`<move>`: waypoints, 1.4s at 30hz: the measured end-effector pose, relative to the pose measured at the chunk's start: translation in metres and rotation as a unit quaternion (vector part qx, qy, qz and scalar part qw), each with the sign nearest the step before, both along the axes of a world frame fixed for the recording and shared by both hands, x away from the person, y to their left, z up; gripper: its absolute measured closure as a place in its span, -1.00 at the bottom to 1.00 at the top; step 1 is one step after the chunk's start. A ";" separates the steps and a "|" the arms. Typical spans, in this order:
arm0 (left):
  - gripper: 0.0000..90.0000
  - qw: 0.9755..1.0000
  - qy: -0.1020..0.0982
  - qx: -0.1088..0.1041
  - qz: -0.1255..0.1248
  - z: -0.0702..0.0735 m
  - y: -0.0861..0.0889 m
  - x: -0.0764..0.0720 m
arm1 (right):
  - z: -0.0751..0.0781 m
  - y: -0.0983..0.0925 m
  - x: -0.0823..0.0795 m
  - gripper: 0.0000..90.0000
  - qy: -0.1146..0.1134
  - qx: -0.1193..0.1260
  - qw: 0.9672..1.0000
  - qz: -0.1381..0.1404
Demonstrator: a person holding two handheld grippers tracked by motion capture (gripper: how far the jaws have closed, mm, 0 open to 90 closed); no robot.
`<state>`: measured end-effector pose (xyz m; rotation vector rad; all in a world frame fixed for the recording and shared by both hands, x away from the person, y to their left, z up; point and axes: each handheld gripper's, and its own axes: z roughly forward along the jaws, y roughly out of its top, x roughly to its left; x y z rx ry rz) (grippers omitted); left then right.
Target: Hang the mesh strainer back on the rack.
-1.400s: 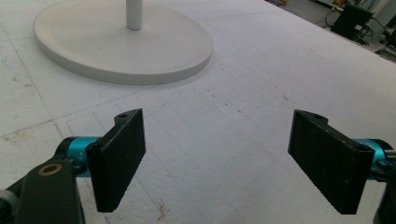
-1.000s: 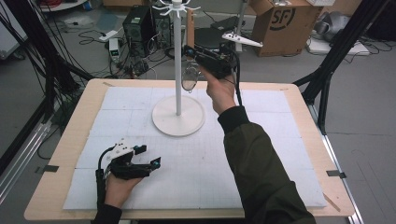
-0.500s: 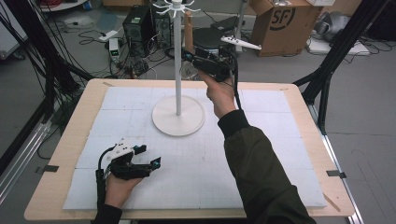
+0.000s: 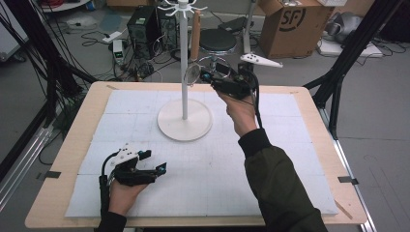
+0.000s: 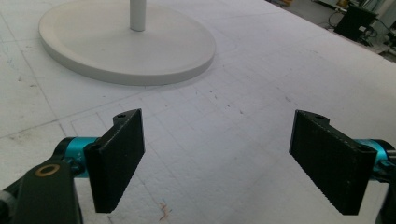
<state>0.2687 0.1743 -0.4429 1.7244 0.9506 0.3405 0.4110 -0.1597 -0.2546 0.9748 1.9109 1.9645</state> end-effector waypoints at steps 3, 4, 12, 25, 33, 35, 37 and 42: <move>-0.58 1.000 -0.001 0.000 -0.002 0.001 0.000 -0.001 | -0.006 -0.011 -0.007 -0.59 0.002 -0.006 1.000 -0.002; -0.58 1.000 -0.002 0.001 -0.001 0.001 -0.001 -0.001 | -0.008 -0.015 -0.010 -0.59 0.002 -0.006 1.000 -0.005; -0.58 1.000 -0.004 -0.002 -0.002 0.002 -0.002 -0.002 | -0.029 -0.043 -0.030 -0.62 0.007 -0.012 1.000 -0.008; -0.57 1.000 -0.009 0.000 -0.003 0.005 -0.006 -0.005 | -0.054 -0.068 -0.058 -0.64 0.018 -0.036 0.999 -0.010; -0.57 1.000 -0.012 0.004 -0.009 0.005 -0.009 -0.005 | -0.079 -0.081 -0.072 -0.74 0.044 -0.069 0.997 -0.010; -0.57 1.000 -0.013 0.006 -0.012 0.004 -0.010 -0.005 | -0.085 -0.086 -0.077 -0.74 0.042 -0.079 0.996 -0.015; -0.57 1.000 -0.014 0.006 -0.012 0.004 -0.011 -0.005 | -0.090 -0.090 -0.081 -0.74 0.044 -0.084 0.995 -0.019; -0.57 1.000 -0.013 0.008 -0.011 0.004 -0.012 -0.005 | -0.101 -0.101 -0.086 -0.76 0.056 -0.094 0.994 -0.024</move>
